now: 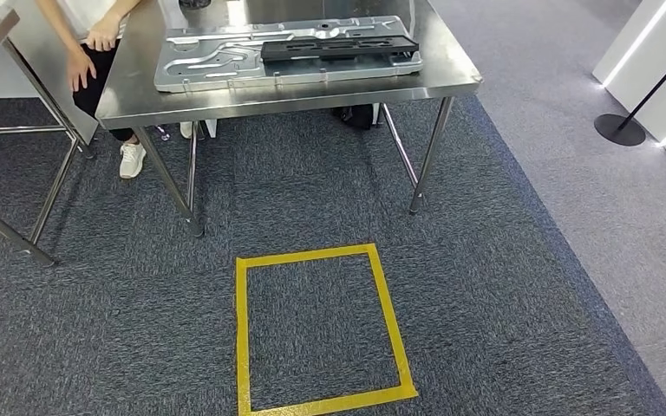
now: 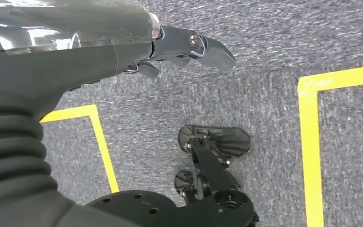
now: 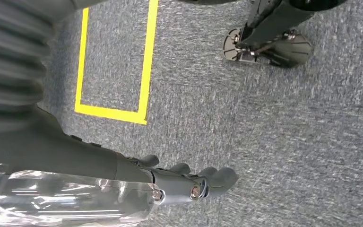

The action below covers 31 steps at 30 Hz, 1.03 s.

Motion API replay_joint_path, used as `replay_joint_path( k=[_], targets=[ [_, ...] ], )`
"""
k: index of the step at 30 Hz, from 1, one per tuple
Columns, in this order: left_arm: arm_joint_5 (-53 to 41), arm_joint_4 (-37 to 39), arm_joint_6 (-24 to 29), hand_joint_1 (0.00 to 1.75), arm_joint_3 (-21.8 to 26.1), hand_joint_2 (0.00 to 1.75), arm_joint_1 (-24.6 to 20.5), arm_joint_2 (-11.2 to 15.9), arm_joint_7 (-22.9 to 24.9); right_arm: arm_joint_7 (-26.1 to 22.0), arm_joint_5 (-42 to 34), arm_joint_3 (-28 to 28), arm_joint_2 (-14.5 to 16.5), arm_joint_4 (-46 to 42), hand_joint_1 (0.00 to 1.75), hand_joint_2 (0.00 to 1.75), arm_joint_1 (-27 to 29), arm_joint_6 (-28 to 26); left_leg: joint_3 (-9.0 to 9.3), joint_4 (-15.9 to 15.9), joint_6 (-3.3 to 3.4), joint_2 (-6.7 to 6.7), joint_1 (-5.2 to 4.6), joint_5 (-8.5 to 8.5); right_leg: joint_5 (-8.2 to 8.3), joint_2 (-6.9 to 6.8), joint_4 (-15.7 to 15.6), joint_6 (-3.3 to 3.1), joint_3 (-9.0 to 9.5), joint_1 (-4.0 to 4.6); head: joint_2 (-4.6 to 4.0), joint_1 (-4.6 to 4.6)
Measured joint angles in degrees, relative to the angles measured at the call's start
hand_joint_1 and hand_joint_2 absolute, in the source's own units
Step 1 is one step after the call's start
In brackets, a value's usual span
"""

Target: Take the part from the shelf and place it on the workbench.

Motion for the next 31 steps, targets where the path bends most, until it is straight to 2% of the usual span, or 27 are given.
replay_joint_path(
  k=[4,31],
  targets=[
    [4.01,-0.08,0.35,0.0,-3.83,0.0,0.78,0.04,1.4,0.6,-4.51,2.97,-0.51,-0.43,0.0,0.0,0.74,0.11,-0.01,-0.01,-0.12,-0.01,0.14,0.08,0.01,0.0,0.1,-0.08,-0.05,0.02,0.0,0.0],
    [31.34,-4.23,2.87,0.0,-35.68,0.0,6.69,1.35,11.04,3.75,-35.24,27.07,-3.38,-5.26,0.0,0.0,6.06,2.02,-0.06,0.01,-0.13,-0.01,0.18,0.09,0.07,0.0,0.12,-0.15,-0.08,-0.02,-0.01,0.0]
  ],
)
